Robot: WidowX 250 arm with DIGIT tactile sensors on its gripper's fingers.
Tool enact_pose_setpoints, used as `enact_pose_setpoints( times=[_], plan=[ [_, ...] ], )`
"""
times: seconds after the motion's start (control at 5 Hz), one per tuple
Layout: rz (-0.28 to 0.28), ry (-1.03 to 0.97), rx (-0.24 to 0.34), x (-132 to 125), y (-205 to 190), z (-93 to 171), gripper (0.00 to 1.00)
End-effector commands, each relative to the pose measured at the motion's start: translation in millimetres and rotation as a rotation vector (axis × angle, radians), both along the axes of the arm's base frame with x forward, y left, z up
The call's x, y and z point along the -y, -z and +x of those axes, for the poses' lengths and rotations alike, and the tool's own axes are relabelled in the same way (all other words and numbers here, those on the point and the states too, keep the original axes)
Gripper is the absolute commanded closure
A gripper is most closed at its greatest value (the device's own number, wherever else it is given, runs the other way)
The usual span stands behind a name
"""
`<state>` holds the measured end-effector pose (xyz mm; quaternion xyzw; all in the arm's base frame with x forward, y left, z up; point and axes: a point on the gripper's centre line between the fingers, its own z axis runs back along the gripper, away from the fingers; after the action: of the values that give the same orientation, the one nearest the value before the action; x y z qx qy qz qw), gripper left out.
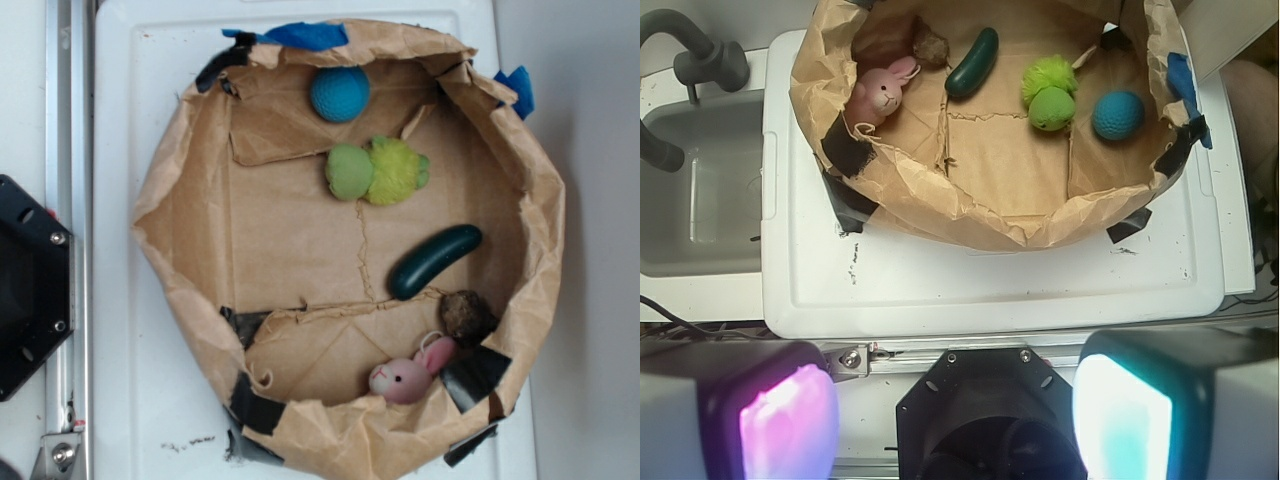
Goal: Grab the green animal.
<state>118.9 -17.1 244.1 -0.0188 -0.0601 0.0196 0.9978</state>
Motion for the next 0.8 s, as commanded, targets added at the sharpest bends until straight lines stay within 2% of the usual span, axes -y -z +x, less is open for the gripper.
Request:
enact_pose_setpoints(
  times=[0.0, 0.2, 0.4, 0.6],
  plan=[
    [0.0, 0.0, 0.0, 0.0, 0.0, 0.0, 0.0],
    [0.02, -0.041, -0.021, -15.7, 17.2, 48.8, 0.0],
    [0.092, -0.093, -0.042, -40.5, 35.1, 87.7, 0.0],
    [0.119, -0.009, -0.041, -50.8, 52.2, 109.8, 0.0]
  ],
)
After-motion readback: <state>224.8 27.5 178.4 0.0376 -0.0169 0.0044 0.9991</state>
